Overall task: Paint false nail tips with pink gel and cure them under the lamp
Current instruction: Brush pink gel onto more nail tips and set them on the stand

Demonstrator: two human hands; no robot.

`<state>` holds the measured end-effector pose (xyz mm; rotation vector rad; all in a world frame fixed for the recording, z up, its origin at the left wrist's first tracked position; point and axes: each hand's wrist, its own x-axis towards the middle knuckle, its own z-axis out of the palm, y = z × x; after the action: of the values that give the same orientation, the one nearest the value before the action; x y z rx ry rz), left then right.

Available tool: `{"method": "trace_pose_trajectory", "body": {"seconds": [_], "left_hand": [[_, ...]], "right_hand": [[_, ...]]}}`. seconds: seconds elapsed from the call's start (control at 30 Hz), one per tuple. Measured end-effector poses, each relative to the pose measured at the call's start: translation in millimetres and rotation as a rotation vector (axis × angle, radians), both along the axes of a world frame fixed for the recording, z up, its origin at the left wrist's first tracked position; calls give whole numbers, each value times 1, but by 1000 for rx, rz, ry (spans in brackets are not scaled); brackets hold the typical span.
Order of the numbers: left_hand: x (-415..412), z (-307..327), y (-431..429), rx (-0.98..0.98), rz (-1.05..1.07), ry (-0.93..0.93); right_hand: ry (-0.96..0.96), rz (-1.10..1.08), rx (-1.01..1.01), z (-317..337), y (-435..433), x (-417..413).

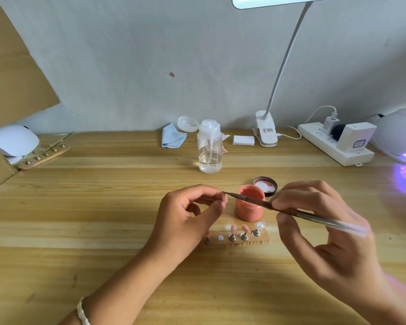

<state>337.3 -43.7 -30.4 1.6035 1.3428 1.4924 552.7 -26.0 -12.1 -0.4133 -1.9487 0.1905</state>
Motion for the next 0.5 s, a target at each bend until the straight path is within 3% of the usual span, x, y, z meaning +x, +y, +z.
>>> {"method": "trace_pose_trajectory", "body": {"seconds": [0.23,0.5], "left_hand": [[-1,0,0,-11,3,-26],[-2,-2,1,-9,-21,-26]], "right_hand": [[61,69,-27,1,-1,4],[29,-3,-38,0,1,2]]}}
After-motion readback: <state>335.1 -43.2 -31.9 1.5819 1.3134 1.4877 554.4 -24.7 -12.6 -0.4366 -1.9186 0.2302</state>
